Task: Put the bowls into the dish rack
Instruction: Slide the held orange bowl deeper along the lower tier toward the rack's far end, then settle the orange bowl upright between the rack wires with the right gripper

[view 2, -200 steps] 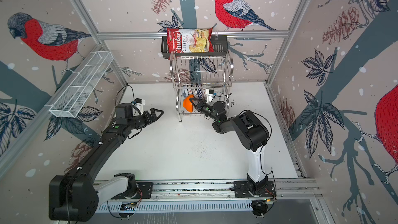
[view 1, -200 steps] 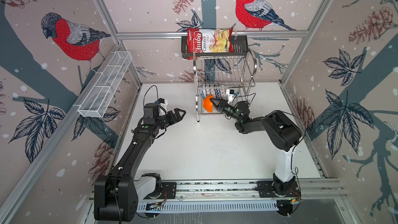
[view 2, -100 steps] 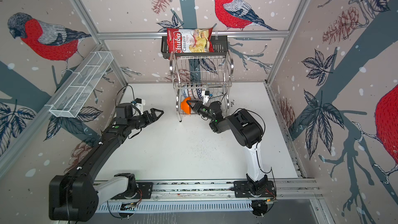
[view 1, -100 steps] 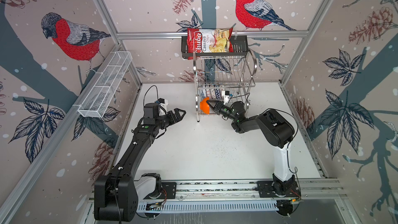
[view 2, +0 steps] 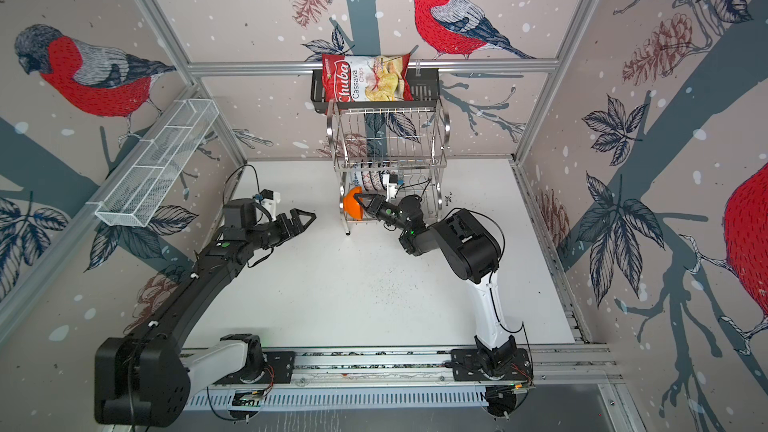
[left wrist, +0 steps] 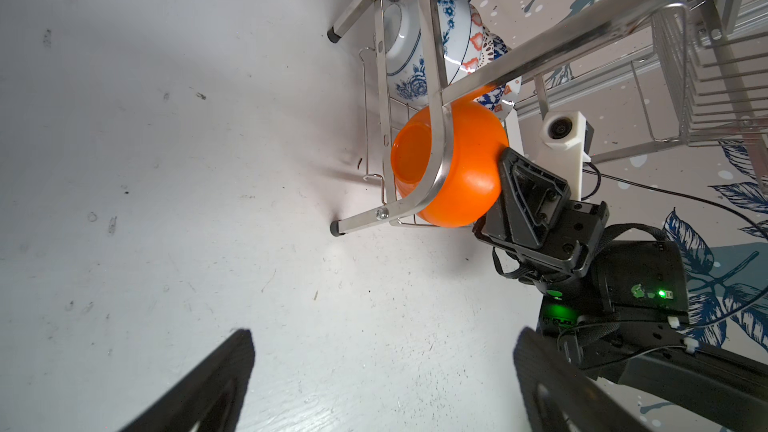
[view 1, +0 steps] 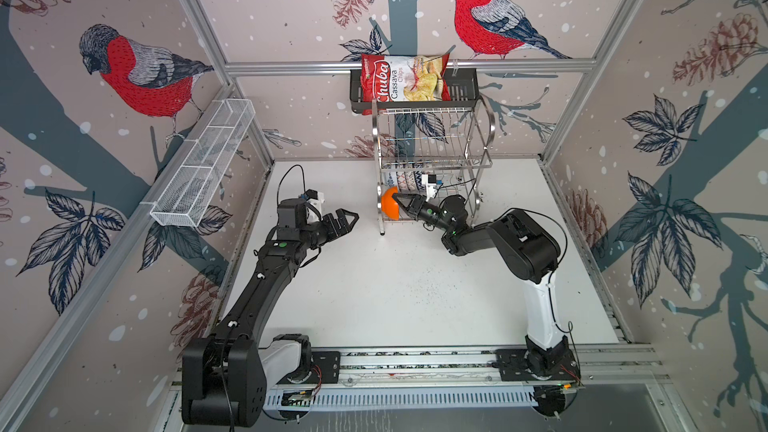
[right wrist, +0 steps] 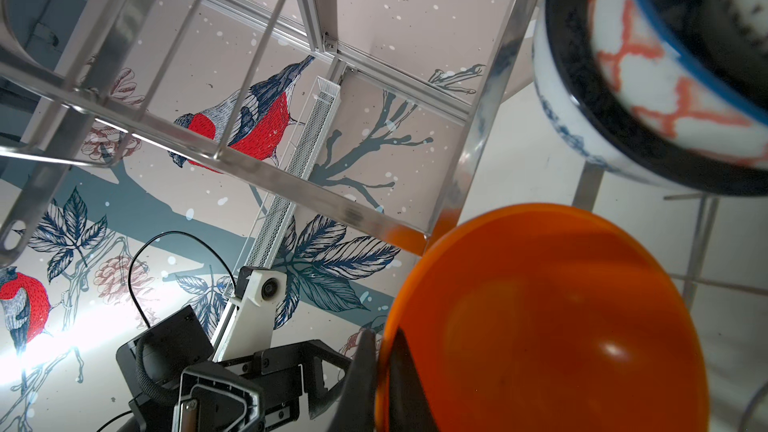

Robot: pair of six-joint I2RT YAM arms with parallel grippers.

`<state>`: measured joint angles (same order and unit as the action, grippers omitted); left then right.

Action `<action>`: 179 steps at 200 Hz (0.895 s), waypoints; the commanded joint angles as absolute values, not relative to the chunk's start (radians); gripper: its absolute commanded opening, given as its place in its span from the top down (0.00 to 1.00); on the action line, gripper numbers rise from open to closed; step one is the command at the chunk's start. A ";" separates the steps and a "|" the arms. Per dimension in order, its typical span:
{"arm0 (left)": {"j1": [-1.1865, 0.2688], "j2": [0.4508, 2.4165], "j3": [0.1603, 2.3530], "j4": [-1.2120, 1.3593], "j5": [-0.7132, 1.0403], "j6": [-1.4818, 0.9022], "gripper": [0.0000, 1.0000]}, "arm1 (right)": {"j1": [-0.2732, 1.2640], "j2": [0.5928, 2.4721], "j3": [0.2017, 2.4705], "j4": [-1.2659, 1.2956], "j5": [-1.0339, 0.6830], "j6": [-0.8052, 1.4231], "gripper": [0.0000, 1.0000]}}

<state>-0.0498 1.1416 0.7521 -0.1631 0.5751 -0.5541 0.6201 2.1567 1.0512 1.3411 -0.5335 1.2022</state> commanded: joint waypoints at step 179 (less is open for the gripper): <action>-0.048 1.149 0.752 -0.124 0.583 -0.550 0.02 | 0.566 2.257 1.019 1.398 -0.571 1.281 0.98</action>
<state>-0.0498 1.1477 0.7521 -0.1631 0.5751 -0.5541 0.5774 2.2360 1.0290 1.5108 -0.5621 1.2964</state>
